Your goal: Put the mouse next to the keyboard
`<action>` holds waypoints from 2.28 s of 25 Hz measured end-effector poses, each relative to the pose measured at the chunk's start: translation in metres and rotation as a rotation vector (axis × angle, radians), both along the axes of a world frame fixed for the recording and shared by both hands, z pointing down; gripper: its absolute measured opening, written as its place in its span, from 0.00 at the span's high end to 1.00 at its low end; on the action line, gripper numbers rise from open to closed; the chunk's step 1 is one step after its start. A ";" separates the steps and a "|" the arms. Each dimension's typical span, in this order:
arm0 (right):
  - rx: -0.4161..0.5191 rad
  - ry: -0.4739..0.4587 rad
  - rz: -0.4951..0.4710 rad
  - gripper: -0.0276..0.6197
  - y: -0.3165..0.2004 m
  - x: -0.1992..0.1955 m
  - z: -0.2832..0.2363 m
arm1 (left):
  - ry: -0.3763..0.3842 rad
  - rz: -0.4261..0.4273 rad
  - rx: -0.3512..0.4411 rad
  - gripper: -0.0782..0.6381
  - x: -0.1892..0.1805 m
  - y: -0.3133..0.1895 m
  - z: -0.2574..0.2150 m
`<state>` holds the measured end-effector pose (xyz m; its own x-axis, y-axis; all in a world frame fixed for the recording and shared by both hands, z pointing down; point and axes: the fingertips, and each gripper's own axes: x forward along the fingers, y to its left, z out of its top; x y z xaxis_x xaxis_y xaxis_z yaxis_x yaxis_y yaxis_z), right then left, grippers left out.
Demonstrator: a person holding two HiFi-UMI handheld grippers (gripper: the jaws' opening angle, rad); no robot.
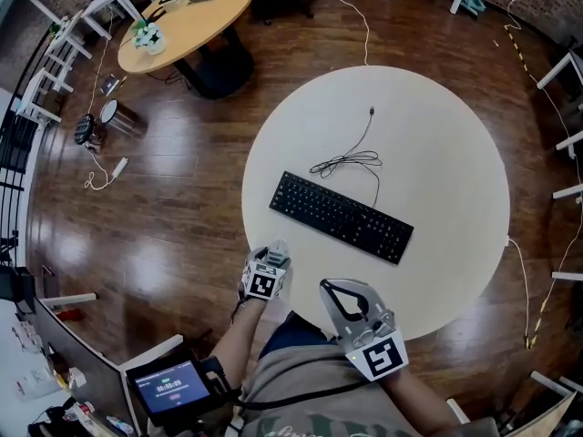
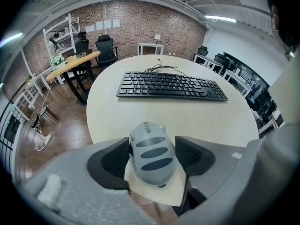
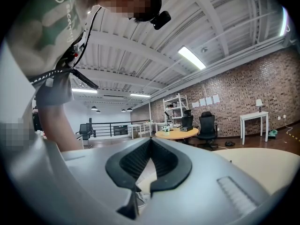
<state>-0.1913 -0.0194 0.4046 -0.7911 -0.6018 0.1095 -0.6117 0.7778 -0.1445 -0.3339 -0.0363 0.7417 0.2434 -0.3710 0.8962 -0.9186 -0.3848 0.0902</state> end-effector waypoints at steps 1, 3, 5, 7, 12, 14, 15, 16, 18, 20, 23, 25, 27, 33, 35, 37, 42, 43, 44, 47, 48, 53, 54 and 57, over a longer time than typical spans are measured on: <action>0.000 0.002 -0.001 0.95 0.002 0.001 0.001 | 0.000 -0.004 -0.001 0.44 0.001 0.003 0.000; 0.001 0.003 -0.004 0.95 0.007 0.003 0.001 | -0.001 -0.008 -0.002 0.44 0.003 0.010 0.000; 0.004 0.005 -0.007 0.95 0.013 0.003 0.001 | -0.003 -0.004 -0.002 0.44 0.004 0.016 0.000; 0.010 -0.002 -0.006 0.95 0.017 0.003 0.001 | -0.006 0.004 -0.006 0.44 0.005 0.021 0.001; 0.020 0.001 0.003 0.95 0.019 0.011 -0.005 | -0.018 0.015 -0.028 0.44 0.008 0.030 0.001; 0.022 0.005 0.011 0.95 0.023 0.014 -0.006 | -0.011 0.013 -0.031 0.44 0.011 0.037 -0.001; 0.023 0.005 0.014 0.95 0.026 0.014 -0.007 | -0.007 0.011 -0.030 0.44 0.012 0.042 -0.003; 0.025 0.004 0.018 0.95 0.029 0.014 -0.008 | -0.003 0.010 -0.028 0.44 0.013 0.046 -0.004; 0.027 -0.008 0.030 0.95 0.029 0.015 -0.008 | 0.000 0.013 -0.029 0.44 0.015 0.051 -0.003; 0.019 -0.024 0.046 0.95 0.024 0.020 -0.009 | 0.000 0.017 -0.038 0.44 0.018 0.053 -0.001; 0.021 -0.063 0.083 0.95 0.023 0.027 -0.022 | -0.005 0.022 -0.047 0.44 0.022 0.060 0.003; 0.018 -0.068 0.104 0.95 0.028 0.029 -0.026 | -0.007 0.034 -0.053 0.44 0.025 0.065 0.004; 0.006 -0.061 0.121 0.95 0.032 0.034 -0.024 | -0.004 0.049 -0.050 0.44 0.028 0.067 0.004; -0.016 -0.068 0.167 0.95 0.035 0.047 -0.016 | 0.009 0.090 -0.040 0.44 0.042 0.072 0.006; -0.021 -0.064 0.162 0.95 0.035 0.047 -0.014 | 0.009 0.103 -0.041 0.45 0.044 0.073 0.005; -0.019 -0.066 0.151 0.95 0.037 0.044 -0.013 | 0.012 0.105 -0.038 0.45 0.044 0.075 0.006; -0.036 -0.072 0.125 0.95 0.044 0.052 -0.007 | 0.011 0.108 -0.024 0.44 0.057 0.081 0.002; -0.041 -0.077 0.120 0.95 0.044 0.056 -0.007 | 0.009 0.108 -0.026 0.44 0.059 0.083 0.002; -0.042 -0.078 0.112 0.95 0.042 0.058 -0.008 | 0.010 0.107 -0.027 0.44 0.061 0.084 0.004; -0.024 -0.061 0.076 0.95 0.038 0.059 -0.009 | 0.012 0.088 -0.033 0.44 0.063 0.087 0.005; -0.015 -0.054 0.067 0.95 0.040 0.061 -0.008 | 0.013 0.082 -0.032 0.44 0.066 0.089 0.004; 0.016 0.002 0.016 0.95 0.051 0.062 -0.003 | 0.031 0.088 -0.007 0.45 0.084 0.099 0.002; 0.013 0.006 0.007 0.95 0.051 0.062 -0.003 | 0.029 0.086 -0.009 0.45 0.086 0.100 0.002; 0.008 -0.008 -0.001 0.95 0.048 0.071 -0.005 | 0.029 0.072 -0.012 0.45 0.094 0.104 0.005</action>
<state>-0.1202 0.0289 0.3995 -0.7927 -0.6016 0.0985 -0.6096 0.7796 -0.1436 -0.2403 0.0680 0.7464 0.2954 -0.3406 0.8926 -0.8854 -0.4486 0.1219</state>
